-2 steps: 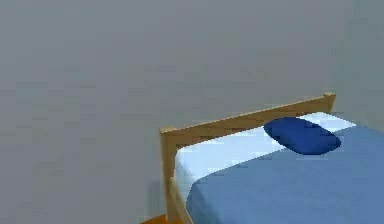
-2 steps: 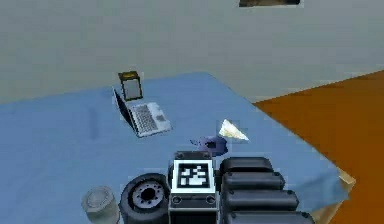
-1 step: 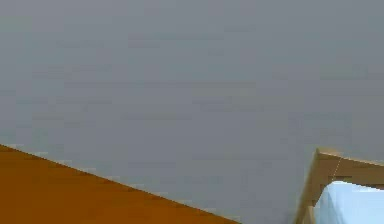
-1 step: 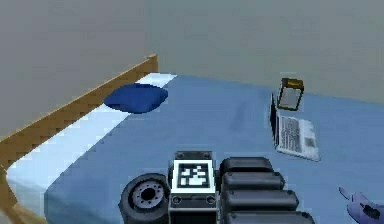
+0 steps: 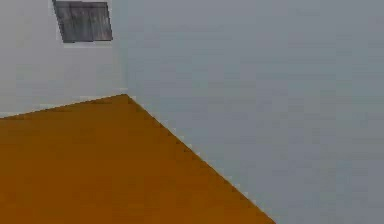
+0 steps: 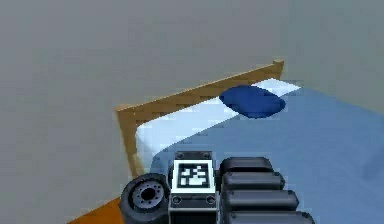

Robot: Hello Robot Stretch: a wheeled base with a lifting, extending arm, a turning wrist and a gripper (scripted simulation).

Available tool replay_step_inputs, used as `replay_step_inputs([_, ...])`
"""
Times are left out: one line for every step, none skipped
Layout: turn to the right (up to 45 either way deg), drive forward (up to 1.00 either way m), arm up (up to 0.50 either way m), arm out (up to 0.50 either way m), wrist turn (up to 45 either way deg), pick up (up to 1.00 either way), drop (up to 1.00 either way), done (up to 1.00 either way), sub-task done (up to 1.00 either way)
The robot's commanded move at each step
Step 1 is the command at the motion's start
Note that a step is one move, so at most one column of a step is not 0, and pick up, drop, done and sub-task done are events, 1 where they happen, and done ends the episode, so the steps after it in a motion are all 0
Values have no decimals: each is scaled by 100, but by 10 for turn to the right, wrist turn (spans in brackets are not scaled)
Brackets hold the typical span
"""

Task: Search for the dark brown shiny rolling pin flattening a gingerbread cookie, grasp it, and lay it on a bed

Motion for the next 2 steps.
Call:
replay_step_inputs([450, 0, 0, 0, 0, 0, 0, 0, 0])
replay_step_inputs([450, 0, 0, 0, 0, 0, 0, 0, 0])
